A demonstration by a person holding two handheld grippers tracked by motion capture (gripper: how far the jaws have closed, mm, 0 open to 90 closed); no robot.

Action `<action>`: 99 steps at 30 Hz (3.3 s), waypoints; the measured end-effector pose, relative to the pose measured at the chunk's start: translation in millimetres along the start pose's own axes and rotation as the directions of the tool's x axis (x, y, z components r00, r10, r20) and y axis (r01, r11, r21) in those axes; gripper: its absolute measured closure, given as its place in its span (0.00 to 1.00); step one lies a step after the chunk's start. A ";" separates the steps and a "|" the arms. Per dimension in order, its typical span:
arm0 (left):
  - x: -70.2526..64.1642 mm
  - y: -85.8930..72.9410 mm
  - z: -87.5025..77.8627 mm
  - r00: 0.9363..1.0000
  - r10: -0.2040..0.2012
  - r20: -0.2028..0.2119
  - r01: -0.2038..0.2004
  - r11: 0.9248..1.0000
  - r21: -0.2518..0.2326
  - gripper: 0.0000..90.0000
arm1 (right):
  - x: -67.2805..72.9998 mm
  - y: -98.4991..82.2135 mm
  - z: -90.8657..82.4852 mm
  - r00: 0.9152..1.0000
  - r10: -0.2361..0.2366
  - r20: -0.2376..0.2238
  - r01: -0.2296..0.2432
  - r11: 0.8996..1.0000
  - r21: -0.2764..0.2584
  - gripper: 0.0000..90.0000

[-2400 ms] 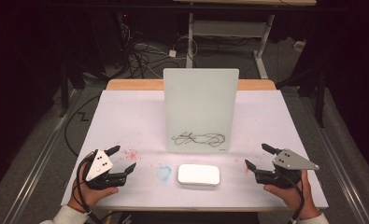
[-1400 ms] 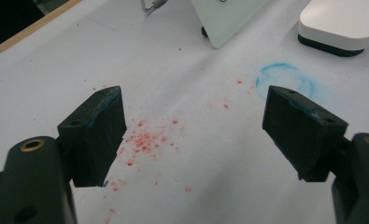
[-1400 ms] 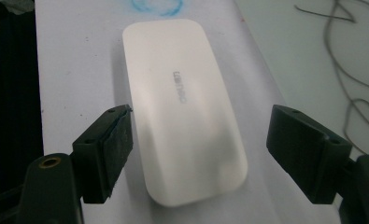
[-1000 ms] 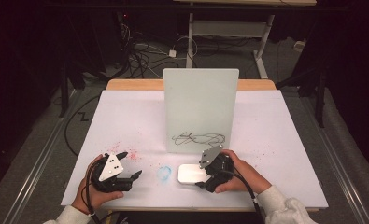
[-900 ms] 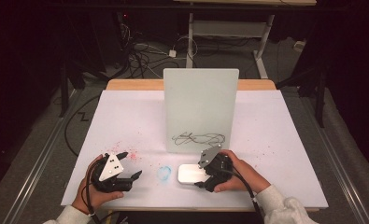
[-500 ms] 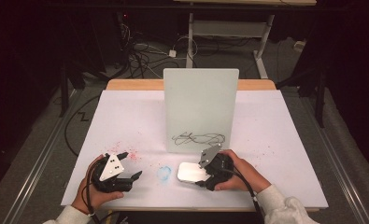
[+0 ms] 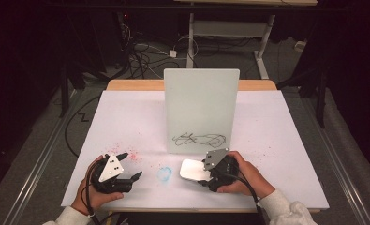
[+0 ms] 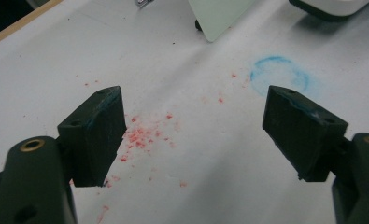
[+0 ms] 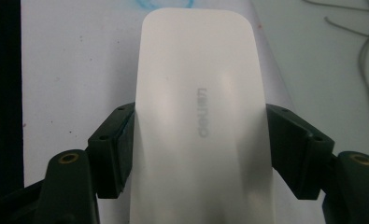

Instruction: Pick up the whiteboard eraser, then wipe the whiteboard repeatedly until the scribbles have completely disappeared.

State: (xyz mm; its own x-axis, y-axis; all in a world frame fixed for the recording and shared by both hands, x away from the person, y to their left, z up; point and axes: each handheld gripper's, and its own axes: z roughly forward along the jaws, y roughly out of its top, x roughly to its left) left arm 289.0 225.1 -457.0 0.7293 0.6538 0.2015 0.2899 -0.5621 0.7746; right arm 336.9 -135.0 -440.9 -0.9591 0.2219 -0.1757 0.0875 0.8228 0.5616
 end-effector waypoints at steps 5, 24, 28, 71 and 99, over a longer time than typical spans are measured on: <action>-0.6 0.4 0.0 1.000 0.007 -0.008 -0.007 1.000 0.001 0.23 | -0.2 -1.3 -11.8 0.998 0.016 0.055 -0.014 0.999 -0.032 0.35; 1.8 -0.1 0.0 1.000 0.002 -0.005 -0.002 1.000 -0.013 0.23 | -1.6 -15.5 -44.4 0.974 0.070 0.213 -0.041 0.990 -0.135 0.35; 2.3 -0.6 0.3 1.000 0.002 -0.004 -0.002 1.000 -0.015 0.23 | -3.2 -19.7 -50.5 0.968 0.084 0.238 -0.047 0.986 -0.159 0.35; 1.6 -0.8 5.4 1.000 0.008 0.017 -0.008 1.000 0.009 0.21 | -25.2 -40.0 -52.2 0.833 0.116 0.541 -0.043 0.988 -0.147 0.35; 1.5 -0.9 8.7 1.000 0.000 0.021 -0.001 1.000 0.030 0.21 | -3.9 3.0 32.0 0.716 -0.297 0.632 0.310 0.946 0.093 0.35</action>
State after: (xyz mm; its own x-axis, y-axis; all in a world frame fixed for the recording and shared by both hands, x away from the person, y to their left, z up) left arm 295.2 222.2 -462.6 0.7421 0.6431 0.1890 0.3078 -0.5774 0.7562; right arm 349.6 -116.7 -464.3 -0.5426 0.2456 -0.8033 -0.1893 0.8960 0.4018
